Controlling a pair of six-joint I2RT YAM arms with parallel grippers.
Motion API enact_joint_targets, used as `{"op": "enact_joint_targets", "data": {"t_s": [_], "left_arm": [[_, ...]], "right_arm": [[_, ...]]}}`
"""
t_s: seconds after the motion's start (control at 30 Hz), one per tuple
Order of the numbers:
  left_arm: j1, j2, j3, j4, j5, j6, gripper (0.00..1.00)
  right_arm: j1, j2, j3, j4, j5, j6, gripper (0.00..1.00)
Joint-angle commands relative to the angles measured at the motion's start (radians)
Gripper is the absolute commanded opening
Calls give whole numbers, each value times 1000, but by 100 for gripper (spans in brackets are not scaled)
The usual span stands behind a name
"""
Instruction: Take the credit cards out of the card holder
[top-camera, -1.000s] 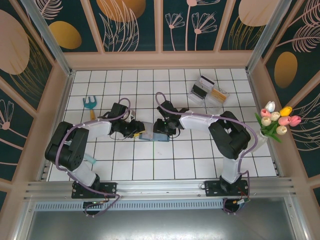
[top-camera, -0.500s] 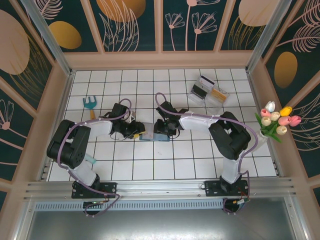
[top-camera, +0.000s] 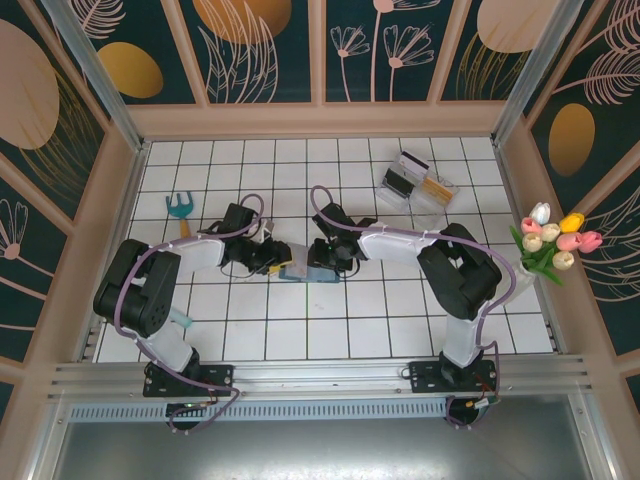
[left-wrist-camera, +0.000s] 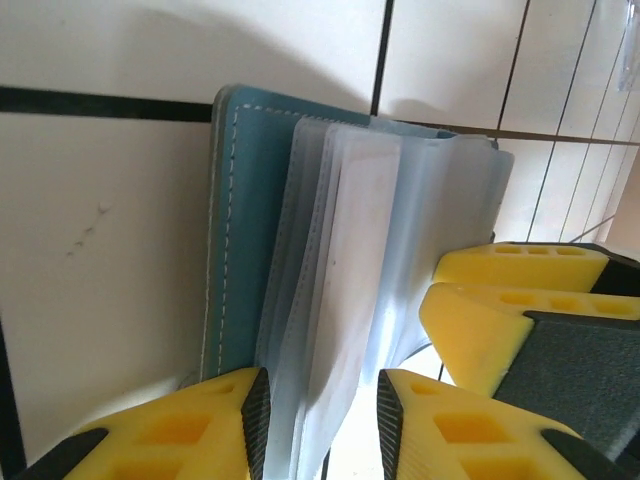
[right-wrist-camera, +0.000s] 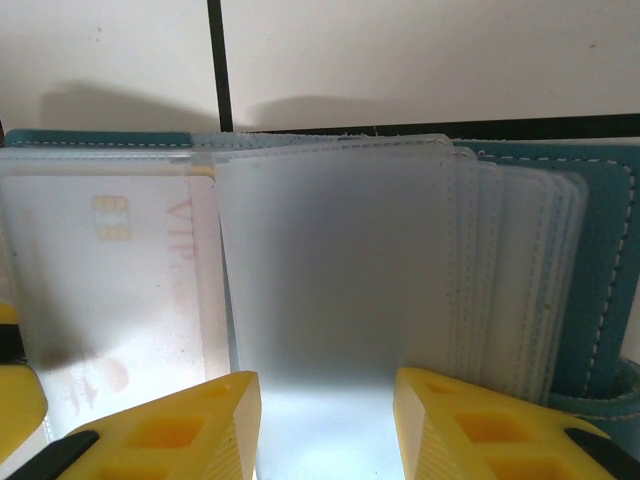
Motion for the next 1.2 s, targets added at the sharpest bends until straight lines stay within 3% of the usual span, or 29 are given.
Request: {"op": "enact_joint_targets", "data": {"t_s": [0.0,0.3,0.73,1.17], "left_arm": [[-2,-22,33,-47,-1,45,36],[-2,-9,45,-93,-74,63,40],[-2,9,26,-21,3,42,35],[-2,20,31,-43,-46,49,39]], "right_arm": [[5,2,-30,-48,11,16,42],[6,2,-35,-47,11,14,42],[9,16,-31,-62,25,9,42],[9,17,-37,-64,26,9,42]]}}
